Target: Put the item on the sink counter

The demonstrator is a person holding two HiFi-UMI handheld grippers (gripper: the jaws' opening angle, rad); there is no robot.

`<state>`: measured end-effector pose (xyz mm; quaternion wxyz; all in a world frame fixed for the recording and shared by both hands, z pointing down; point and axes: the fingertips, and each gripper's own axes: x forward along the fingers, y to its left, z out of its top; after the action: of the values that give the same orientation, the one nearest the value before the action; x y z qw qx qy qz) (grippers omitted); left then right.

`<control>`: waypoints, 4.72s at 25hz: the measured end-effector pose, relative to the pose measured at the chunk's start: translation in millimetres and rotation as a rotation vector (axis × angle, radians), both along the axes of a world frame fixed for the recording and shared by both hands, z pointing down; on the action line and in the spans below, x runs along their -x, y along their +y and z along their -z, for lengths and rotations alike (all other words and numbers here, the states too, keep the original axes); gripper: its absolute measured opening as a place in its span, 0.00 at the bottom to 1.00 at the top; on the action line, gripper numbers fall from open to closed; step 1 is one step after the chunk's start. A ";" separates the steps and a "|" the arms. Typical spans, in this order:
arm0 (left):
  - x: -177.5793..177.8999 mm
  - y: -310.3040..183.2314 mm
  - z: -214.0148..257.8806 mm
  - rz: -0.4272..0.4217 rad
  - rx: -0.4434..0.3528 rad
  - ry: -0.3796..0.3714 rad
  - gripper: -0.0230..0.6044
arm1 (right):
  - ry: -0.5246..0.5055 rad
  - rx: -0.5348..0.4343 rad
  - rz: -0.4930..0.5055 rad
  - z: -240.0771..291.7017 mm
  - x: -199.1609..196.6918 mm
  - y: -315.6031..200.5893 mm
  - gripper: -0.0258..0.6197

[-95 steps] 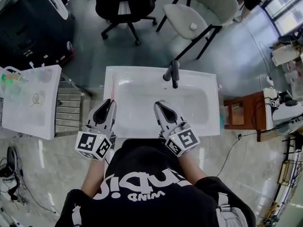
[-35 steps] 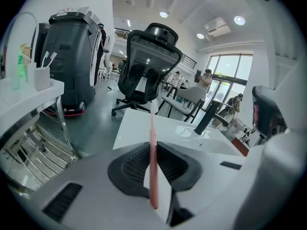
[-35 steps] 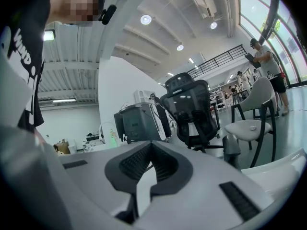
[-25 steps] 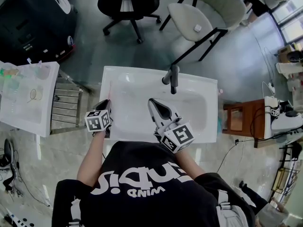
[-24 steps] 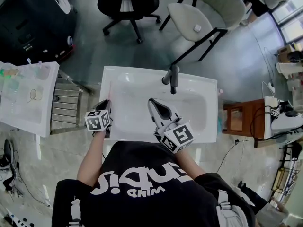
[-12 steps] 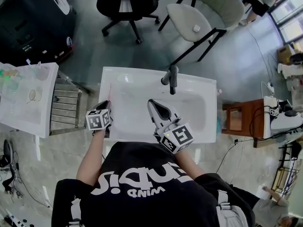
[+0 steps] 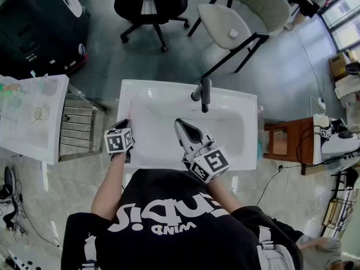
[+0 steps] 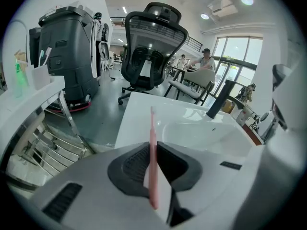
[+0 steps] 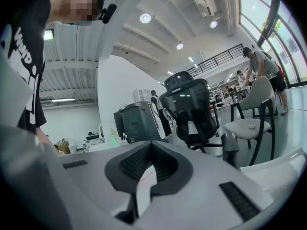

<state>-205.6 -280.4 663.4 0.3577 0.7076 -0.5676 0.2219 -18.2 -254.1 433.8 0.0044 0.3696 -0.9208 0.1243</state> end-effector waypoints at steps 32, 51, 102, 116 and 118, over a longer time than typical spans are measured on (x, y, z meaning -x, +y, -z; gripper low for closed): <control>-2.3 -0.2 -5.0 -0.024 0.043 -0.097 0.14 | 0.009 0.016 0.018 -4.4 -0.5 2.9 0.07; -1.4 3.2 -4.6 -0.030 0.030 -0.142 0.36 | 0.008 0.019 0.023 -6.8 1.6 5.0 0.07; -74.9 24.2 241.8 -0.303 -0.599 0.157 0.07 | -0.017 -0.038 0.014 17.3 -5.3 -0.4 0.07; -69.6 33.6 258.9 -0.309 -0.799 0.133 0.07 | -0.031 -0.132 0.008 30.6 -5.9 -0.9 0.07; -68.0 34.5 259.0 -0.302 -0.815 0.123 0.07 | -0.034 -0.139 0.008 30.3 -5.8 -0.3 0.07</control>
<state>-137.7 -245.9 404.5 0.0461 0.8780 -0.4763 -0.0129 -12.4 -254.4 403.5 -0.0364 0.3632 -0.9286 0.0664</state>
